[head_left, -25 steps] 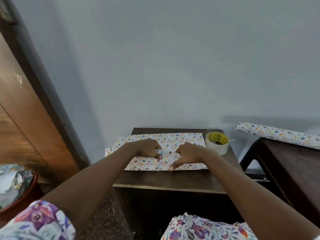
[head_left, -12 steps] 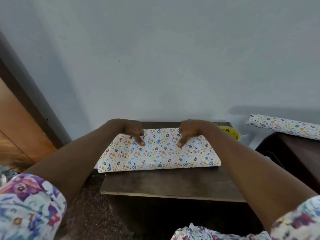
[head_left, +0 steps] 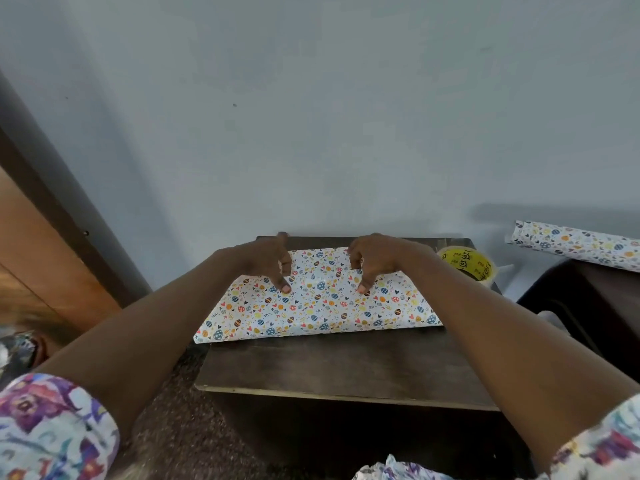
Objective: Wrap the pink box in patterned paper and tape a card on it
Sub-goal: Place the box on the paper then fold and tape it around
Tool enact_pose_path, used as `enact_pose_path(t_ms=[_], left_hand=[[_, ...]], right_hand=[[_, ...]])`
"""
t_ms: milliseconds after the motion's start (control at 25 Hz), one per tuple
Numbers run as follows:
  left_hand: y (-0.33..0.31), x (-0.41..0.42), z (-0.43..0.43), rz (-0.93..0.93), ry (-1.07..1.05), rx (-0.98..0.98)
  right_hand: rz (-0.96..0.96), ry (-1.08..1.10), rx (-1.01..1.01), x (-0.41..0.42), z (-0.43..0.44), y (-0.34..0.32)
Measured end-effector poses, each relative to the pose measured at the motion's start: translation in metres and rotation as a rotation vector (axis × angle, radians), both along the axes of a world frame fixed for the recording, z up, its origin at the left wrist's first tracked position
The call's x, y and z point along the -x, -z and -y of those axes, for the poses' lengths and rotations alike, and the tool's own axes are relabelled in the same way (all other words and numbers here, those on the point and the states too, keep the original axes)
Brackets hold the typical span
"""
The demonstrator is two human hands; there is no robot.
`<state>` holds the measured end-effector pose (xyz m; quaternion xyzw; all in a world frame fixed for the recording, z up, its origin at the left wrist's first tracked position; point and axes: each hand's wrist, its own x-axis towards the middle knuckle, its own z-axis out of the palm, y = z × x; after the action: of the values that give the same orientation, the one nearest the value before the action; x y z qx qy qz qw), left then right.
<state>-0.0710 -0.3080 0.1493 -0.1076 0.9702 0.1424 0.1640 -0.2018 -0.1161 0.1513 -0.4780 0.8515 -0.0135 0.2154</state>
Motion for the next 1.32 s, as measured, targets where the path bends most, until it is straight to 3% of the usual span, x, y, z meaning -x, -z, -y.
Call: enact_pose_path(t_ms=[240,360,560,640,800,920,1080,1200,1240,1320], left_hand=[[0.001,0.010,0.005,0.064,-0.044,-0.004],[0.002,0.010,0.005,0.024,-0.071,-0.026],[0.005,0.007,0.004,-0.013,-0.065,-0.026],[0.006,0.005,0.004,-0.042,-0.064,-0.005],[0.008,-0.001,0.005,-0.080,-0.069,-0.029],[0.011,-0.004,0.005,-0.068,-0.098,-0.066],[0.013,-0.006,0.006,-0.064,-0.112,-0.094],[0.014,-0.011,0.004,-0.073,-0.141,-0.095],[0.014,-0.015,0.003,-0.083,-0.146,-0.089],[0.014,-0.023,-0.003,-0.083,-0.137,-0.074]], right_hand=[[-0.174,-0.032,-0.080,0.006,0.010,-0.002],[-0.164,0.088,-0.083,0.002,0.013,-0.001],[-0.424,0.335,0.350,-0.065,0.003,0.012],[-0.362,0.300,0.419,-0.105,0.003,0.028],[-0.234,0.214,0.314,-0.113,0.001,0.063],[-0.195,0.306,0.257,-0.069,-0.015,0.066],[0.033,0.523,0.249,-0.035,-0.031,0.068],[-0.325,0.638,0.233,-0.047,-0.029,0.058],[-0.423,0.579,0.293,-0.059,-0.023,0.054],[-0.425,0.306,0.428,-0.089,-0.006,0.056]])
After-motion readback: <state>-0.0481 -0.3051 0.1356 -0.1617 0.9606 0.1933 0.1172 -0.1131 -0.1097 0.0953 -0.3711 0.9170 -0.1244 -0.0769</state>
